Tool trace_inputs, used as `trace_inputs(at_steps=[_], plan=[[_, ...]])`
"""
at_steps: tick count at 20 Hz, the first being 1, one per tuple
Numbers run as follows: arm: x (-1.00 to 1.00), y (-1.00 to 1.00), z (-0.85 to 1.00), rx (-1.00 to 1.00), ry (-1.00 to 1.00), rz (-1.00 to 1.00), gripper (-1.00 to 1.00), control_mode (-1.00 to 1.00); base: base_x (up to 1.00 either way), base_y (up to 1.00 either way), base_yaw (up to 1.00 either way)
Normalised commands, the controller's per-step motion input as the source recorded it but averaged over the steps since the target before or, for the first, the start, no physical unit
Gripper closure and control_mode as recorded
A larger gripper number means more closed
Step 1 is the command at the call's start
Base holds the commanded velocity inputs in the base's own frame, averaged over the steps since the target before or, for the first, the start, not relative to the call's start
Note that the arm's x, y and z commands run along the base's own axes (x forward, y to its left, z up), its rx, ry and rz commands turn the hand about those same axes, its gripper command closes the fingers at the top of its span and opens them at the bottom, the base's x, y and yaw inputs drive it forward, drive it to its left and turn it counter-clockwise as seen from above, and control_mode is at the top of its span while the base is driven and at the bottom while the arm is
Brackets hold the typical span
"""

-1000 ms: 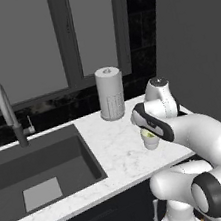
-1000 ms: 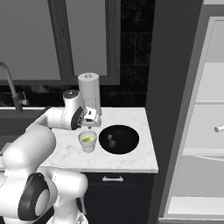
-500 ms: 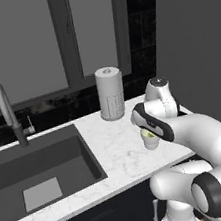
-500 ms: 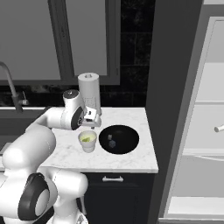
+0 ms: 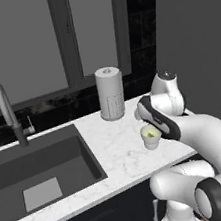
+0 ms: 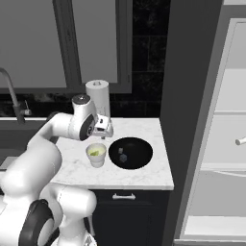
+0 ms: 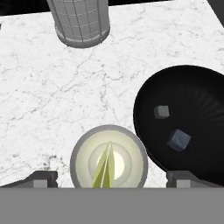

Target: Grab a lemon wedge from the fridge and one ice cube from the ice bowl, and put them in the glass of lemonade.

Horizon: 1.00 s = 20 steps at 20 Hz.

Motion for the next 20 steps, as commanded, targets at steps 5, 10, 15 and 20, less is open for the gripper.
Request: trace_inputs(at_steps=[5, 10, 15, 20], plan=[[-0.31, -0.29, 0.20, 0.07, -0.06, 0.00, -1.00, -1.00, 0.00, 0.00, 0.00], [-0.16, -0.40, 0.13, 0.05, -0.08, 0.00, -1.00, -1.00, 0.00, 0.00, 0.00], [0.02, -0.51, 0.01, 0.00, -0.02, 0.04, -1.00, -1.00, 0.00, 0.00, 0.00], [0.36, -0.48, -0.02, -0.01, 0.02, 0.04, -1.00, -1.00, 0.00, 0.00, 0.00]])
